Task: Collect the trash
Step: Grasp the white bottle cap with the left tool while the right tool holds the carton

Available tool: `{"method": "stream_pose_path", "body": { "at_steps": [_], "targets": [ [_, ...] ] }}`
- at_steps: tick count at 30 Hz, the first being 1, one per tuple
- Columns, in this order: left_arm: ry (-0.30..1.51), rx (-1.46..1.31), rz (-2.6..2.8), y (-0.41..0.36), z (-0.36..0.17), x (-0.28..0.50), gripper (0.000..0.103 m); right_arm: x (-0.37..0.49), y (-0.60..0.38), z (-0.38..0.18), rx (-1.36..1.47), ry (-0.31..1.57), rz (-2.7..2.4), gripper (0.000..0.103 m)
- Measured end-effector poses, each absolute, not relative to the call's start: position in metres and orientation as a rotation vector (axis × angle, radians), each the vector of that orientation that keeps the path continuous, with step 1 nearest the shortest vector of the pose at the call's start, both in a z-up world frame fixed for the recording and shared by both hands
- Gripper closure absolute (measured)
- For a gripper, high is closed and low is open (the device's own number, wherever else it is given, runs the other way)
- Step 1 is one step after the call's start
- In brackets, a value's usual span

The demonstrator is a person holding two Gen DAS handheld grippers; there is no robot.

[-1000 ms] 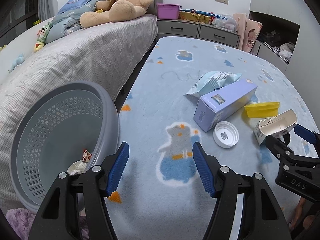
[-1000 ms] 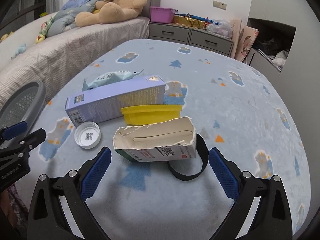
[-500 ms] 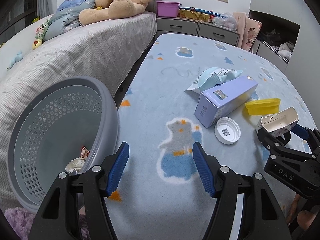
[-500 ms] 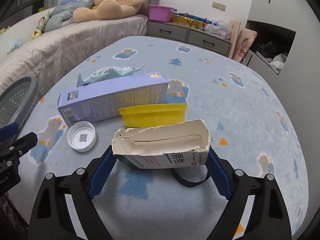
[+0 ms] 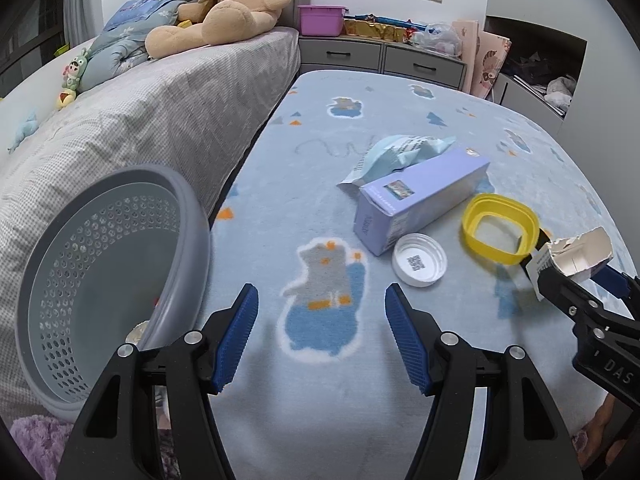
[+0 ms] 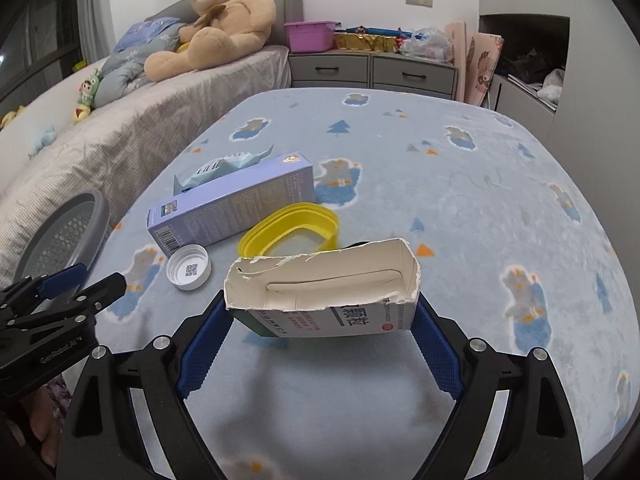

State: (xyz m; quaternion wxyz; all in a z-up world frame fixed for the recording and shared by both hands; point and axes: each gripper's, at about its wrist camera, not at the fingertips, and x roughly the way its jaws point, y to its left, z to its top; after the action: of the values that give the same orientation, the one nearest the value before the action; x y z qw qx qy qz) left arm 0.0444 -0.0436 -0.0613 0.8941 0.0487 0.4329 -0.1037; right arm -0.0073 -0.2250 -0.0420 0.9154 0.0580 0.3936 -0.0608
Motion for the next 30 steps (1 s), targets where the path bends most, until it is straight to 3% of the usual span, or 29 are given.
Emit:
{"method": "stream_pose_path", "body": {
  "at_steps": [30],
  "targets": [
    [0.995, 0.109, -0.196, -0.116, -0.089, 0.08, 0.04, -0.039, -0.293, -0.042, 0.283, 0.756, -0.127, 0.018]
  ]
}}
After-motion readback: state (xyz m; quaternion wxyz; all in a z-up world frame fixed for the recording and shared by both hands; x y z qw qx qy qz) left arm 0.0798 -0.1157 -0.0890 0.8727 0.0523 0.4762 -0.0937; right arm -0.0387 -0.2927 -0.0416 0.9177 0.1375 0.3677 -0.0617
